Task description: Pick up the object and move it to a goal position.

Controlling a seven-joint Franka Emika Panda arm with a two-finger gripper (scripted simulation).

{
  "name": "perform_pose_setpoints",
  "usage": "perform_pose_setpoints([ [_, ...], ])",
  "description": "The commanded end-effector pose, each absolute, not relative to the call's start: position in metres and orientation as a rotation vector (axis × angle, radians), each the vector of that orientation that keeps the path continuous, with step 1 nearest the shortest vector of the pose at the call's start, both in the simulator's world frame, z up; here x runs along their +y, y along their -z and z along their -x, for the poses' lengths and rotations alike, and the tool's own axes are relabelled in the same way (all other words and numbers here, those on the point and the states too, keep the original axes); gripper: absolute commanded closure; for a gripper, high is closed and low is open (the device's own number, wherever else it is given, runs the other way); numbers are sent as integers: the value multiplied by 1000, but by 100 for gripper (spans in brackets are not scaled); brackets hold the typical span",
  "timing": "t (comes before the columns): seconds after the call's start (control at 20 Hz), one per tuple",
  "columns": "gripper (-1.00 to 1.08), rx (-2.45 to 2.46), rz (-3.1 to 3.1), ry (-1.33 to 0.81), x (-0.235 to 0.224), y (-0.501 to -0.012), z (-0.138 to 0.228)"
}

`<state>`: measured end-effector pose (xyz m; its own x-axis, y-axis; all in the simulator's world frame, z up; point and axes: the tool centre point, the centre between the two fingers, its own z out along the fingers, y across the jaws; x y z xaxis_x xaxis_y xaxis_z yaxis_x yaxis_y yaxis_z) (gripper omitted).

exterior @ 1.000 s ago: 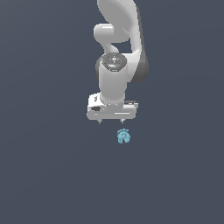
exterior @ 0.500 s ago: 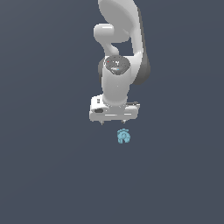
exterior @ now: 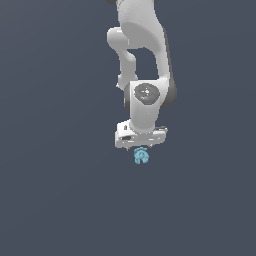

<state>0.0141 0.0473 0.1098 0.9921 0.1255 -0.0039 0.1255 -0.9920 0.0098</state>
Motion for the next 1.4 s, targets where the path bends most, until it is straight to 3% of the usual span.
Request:
perform_pose_setpoints([
  [0.0,-92,210,-3130,1,56,-98,-14],
  [1.15,-92,220,-3134,1,63,-39,-14],
  [1.2,108,220,-3134,1,63,-39,-14],
  [1.35,108,220,-3134,1,63,-39,-14],
])
